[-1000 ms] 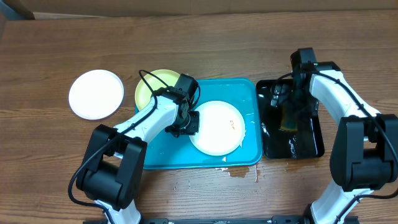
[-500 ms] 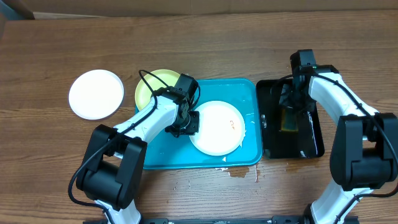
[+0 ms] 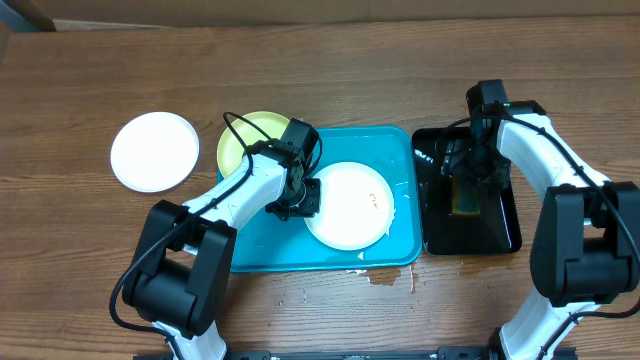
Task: Clean dirty plates on tray and stack at the side
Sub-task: 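Grasp the sponge in the black tray with the right gripper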
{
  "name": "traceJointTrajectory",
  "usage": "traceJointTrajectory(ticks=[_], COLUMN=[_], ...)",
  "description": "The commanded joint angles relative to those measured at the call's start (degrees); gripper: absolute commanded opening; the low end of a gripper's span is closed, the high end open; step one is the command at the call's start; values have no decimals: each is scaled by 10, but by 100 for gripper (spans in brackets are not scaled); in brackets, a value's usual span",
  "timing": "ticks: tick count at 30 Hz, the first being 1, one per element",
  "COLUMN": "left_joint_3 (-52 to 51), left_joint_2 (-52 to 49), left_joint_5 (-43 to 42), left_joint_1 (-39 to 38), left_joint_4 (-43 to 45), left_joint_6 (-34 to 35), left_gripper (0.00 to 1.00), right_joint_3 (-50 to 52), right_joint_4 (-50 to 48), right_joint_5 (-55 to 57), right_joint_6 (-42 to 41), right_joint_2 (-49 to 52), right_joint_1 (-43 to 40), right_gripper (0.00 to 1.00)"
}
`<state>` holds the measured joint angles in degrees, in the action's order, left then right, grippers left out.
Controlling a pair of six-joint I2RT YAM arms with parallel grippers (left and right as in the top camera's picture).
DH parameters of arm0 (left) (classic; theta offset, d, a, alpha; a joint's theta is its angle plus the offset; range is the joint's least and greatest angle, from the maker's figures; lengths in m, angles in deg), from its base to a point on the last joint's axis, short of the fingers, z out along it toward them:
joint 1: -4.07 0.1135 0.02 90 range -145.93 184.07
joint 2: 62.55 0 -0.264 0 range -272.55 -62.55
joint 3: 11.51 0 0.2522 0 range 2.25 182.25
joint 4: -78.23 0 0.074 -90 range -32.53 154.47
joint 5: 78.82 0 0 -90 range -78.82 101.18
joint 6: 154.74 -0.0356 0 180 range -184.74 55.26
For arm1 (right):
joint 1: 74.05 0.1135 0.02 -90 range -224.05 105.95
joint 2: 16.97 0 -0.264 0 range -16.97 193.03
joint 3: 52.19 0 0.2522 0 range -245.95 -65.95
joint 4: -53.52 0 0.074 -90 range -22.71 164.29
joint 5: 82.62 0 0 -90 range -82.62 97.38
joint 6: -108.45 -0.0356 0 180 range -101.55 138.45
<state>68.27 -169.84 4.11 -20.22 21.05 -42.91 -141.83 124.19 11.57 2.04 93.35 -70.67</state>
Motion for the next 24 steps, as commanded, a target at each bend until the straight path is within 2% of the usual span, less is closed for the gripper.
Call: traceJointTrajectory(ticks=[1, 5, 6, 7, 8, 9, 10, 11, 12, 13, 15, 16, 17, 18, 24], left_joint_3=[6, 6, 6, 6, 6, 6, 6, 6, 6, 6, 6, 6, 6, 6, 6], left_joint_2=[-10, -10, -10, -10, -10, -10, -10, -10, -10, -10, -10, -10, -10, -10, -10], left_joint_5=[-4, -4, -4, -4, -4, -4, -4, -4, -4, -4, -4, -4, -4, -4, -4], left_joint_1=[-3, -3, -3, -3, -3, -3, -3, -3, -3, -3, -3, -3, -3, -3, -3], left_joint_4=[2, 2, 2, 2, 2, 2, 2, 2, 2, 2, 5, 7, 9, 11, 13], left_joint_6=[-11, -11, -11, -11, -11, -11, -11, -11, -11, -11, -11, -11, -11, -11, -11], left_gripper=[31, 31, 30, 31, 31, 31, 31, 31, 33, 35, 39, 40, 41, 41, 40], right_joint_3=[-5, 21, 25, 28, 28, 28, 28, 28, 28, 27, 18, 11, 5, -2, 1], right_joint_4=[-6, -41, -48, -53, -53, -53, -53, -53, -52, -51, -37, -30, -20, -8, 47], right_joint_5=[-4, -4, -4, -4, -4, -5, -11, -19, -27, -35, -43, -43, -43, -43, -43], right_joint_6=[0, -2, -1, -1, -1, -1, -1, -1, -1, 0, 1, 1, 1, 1, 1], right_joint_2=[5, 5, 5, 5, 5, 5, 5, 5, 5, 5, 5, 5, 5, 5, 5], right_joint_1=[0, 0, 0, 0, 0, 0, 0, 0, 0, 0, 0, -1, -1, -1, -2], right_gripper=[73, 71, 65, 52, 32, 20, 11, 11, 13, 27, 40, 62, 73, 76, 77])
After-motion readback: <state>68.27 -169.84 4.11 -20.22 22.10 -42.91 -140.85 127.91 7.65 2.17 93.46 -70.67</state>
